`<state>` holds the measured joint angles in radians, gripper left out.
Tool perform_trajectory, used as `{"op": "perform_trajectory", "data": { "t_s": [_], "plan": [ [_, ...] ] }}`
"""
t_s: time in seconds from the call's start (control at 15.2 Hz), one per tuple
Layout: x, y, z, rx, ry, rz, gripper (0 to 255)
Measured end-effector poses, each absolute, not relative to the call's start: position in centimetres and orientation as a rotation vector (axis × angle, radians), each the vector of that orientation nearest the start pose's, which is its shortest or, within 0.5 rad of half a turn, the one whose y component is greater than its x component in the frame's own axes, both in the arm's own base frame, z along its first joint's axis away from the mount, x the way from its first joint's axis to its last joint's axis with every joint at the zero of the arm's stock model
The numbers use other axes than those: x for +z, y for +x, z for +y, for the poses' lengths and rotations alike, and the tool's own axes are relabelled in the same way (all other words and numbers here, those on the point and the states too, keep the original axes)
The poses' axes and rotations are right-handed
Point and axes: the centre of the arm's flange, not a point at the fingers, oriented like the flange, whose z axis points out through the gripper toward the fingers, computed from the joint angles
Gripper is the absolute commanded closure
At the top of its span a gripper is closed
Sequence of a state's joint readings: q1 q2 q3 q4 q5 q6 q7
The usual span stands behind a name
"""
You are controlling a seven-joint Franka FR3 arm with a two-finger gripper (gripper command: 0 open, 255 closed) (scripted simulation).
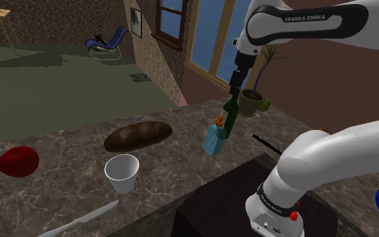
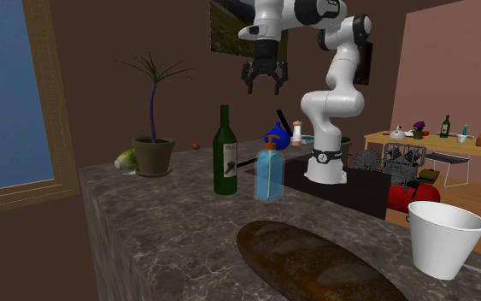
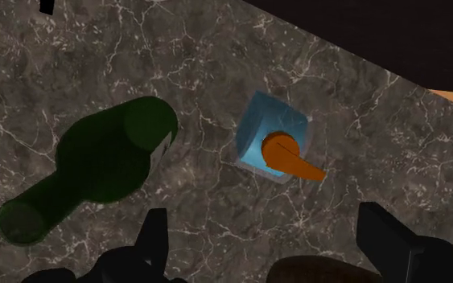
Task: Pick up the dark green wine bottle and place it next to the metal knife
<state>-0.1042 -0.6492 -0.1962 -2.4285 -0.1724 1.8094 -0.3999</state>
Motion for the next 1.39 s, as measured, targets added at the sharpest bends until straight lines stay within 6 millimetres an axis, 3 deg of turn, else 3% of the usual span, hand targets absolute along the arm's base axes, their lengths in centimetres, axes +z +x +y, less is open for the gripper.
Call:
{"op": "perform_trajectory", "data": {
  "t_s": [0.46,0.66,1.19,1.39],
  "plan": [
    [50.7,35.6,-22.4,-0.046,-3.171,-0.280,0],
    [50.1,36.4,-25.5,-0.059,-3.167,-0.281,0],
    [46.5,36.9,-26.4,-0.062,-3.167,-0.283,0],
    [46.0,36.8,-26.4,-0.062,-3.167,-0.283,0]
  ]
}}
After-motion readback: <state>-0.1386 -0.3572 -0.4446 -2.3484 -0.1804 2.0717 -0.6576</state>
